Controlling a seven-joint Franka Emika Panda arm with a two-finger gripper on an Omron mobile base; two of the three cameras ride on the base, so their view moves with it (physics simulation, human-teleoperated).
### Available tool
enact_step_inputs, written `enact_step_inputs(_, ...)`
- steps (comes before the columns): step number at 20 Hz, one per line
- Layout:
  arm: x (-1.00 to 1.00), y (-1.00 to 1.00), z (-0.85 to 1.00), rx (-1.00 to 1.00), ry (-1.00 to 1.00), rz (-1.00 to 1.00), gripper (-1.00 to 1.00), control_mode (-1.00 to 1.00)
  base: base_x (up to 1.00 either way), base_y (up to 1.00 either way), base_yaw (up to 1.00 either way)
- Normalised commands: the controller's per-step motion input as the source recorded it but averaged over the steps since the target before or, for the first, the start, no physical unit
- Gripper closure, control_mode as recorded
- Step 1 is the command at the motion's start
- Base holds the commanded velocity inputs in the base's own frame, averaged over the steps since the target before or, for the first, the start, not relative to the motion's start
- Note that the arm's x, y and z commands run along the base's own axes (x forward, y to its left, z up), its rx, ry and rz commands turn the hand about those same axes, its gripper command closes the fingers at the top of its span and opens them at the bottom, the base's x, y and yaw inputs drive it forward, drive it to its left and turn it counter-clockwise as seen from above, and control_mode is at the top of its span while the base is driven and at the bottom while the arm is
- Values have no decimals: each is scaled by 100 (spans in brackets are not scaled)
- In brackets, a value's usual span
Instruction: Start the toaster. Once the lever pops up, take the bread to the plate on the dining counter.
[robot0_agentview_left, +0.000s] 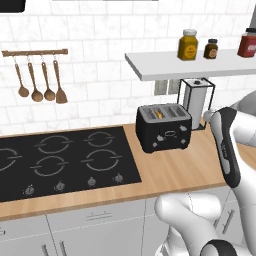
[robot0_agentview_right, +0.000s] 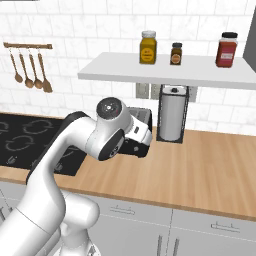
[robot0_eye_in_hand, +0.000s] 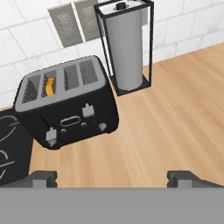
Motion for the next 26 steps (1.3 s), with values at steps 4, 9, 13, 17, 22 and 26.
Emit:
enact_step_inputs(4, 0, 0, 0, 0, 0, 0, -100, -100, 0, 0, 0)
enact_step_inputs(9, 0, 0, 0, 0, 0, 0, -100, -100, 0, 0, 0)
enact_step_inputs(13, 0, 0, 0, 0, 0, 0, -100, -100, 0, 0, 0)
enact_step_inputs(17, 0, 0, 0, 0, 0, 0, -100, -100, 0, 0, 0)
enact_step_inputs(22, 0, 0, 0, 0, 0, 0, -100, -100, 0, 0, 0)
enact_step_inputs(26, 0, 0, 0, 0, 0, 0, -100, -100, 0, 0, 0)
